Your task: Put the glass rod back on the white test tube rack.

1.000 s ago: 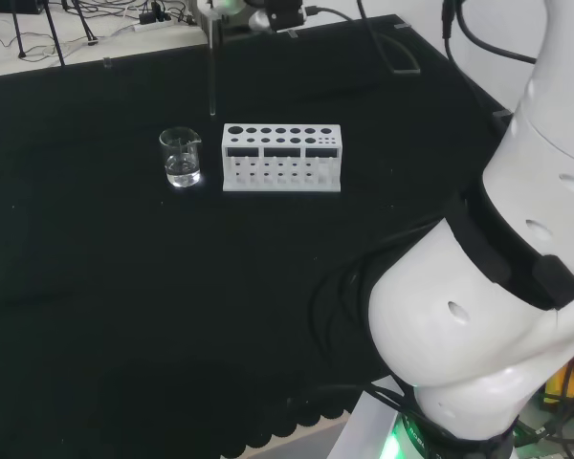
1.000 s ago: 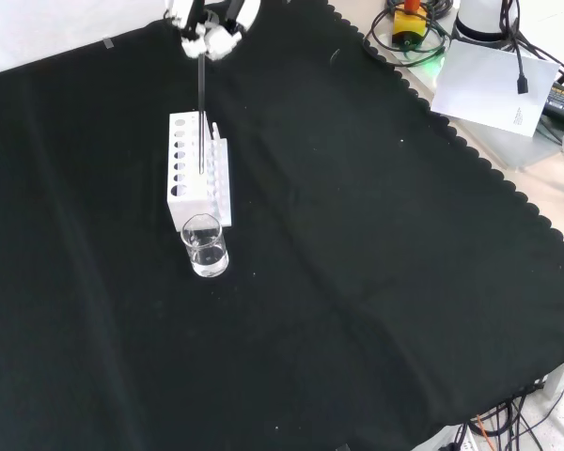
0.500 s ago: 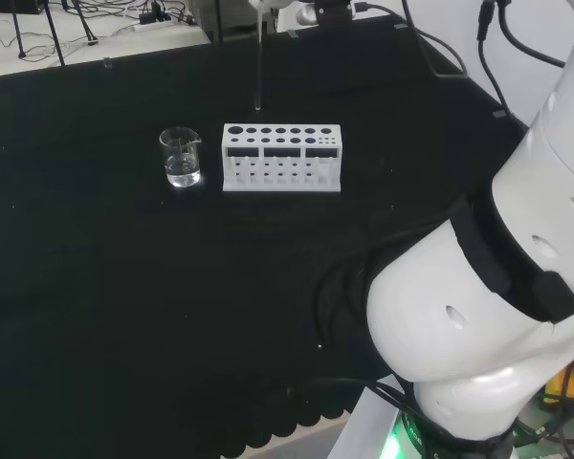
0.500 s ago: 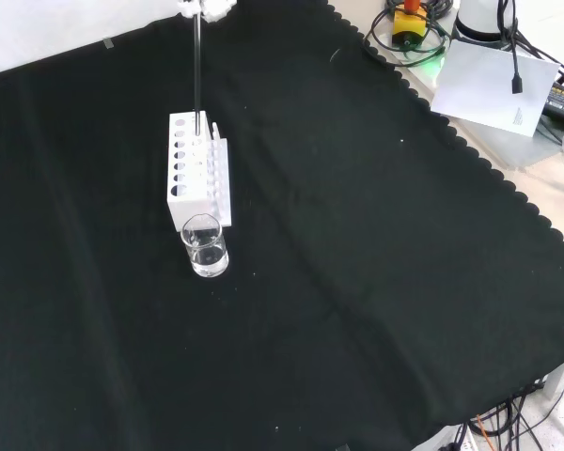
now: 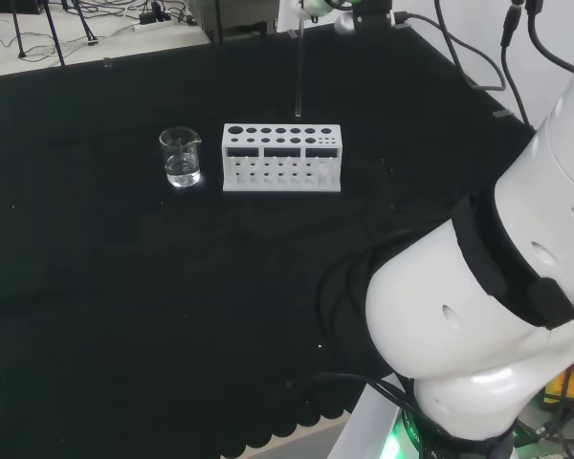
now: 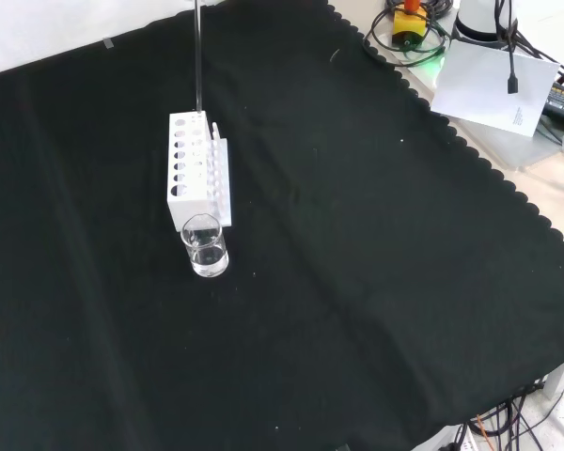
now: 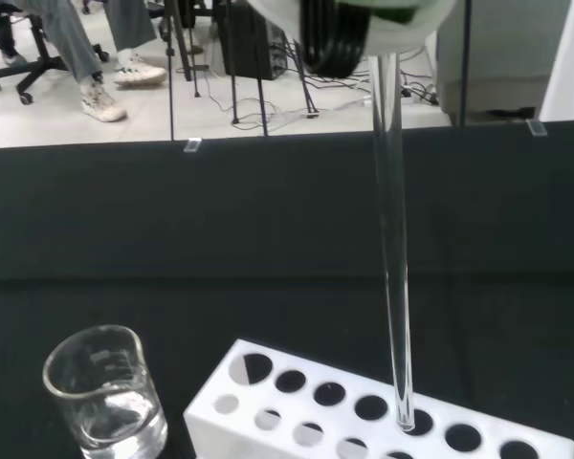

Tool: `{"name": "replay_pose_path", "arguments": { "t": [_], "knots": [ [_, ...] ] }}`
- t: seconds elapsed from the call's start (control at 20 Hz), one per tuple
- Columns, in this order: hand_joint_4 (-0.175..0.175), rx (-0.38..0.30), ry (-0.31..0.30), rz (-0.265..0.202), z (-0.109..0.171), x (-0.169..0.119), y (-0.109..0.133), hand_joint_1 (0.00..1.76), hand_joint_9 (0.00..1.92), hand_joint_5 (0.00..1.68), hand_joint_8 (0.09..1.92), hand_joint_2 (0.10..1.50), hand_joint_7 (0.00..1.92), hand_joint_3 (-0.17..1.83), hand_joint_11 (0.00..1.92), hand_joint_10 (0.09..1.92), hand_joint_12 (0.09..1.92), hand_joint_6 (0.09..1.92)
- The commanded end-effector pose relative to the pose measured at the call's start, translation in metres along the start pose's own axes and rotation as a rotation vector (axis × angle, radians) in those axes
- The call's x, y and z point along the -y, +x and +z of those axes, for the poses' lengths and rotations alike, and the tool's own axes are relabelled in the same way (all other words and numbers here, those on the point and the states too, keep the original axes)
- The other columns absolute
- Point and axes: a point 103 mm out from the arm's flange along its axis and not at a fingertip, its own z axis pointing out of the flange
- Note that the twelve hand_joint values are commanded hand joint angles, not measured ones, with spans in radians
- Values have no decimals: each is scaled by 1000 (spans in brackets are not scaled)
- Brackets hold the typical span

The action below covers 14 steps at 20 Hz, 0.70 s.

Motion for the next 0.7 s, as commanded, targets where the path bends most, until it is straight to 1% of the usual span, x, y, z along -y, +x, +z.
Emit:
{"name": "replay_pose_path", "arguments": {
  "t": [0.05,0.4,0.7],
  "knots": [
    [-175,-13,1,9,8,2,-6,1293,1667,1039,1206,857,1100,464,1346,954,1022,704],
    [-175,-25,18,-11,24,-17,-6,1293,1667,1039,1206,857,1100,463,1346,954,1022,703],
    [-175,-25,21,-13,33,-27,-11,1293,1667,1039,1206,857,1100,463,1346,954,1021,703]
  ]
}}
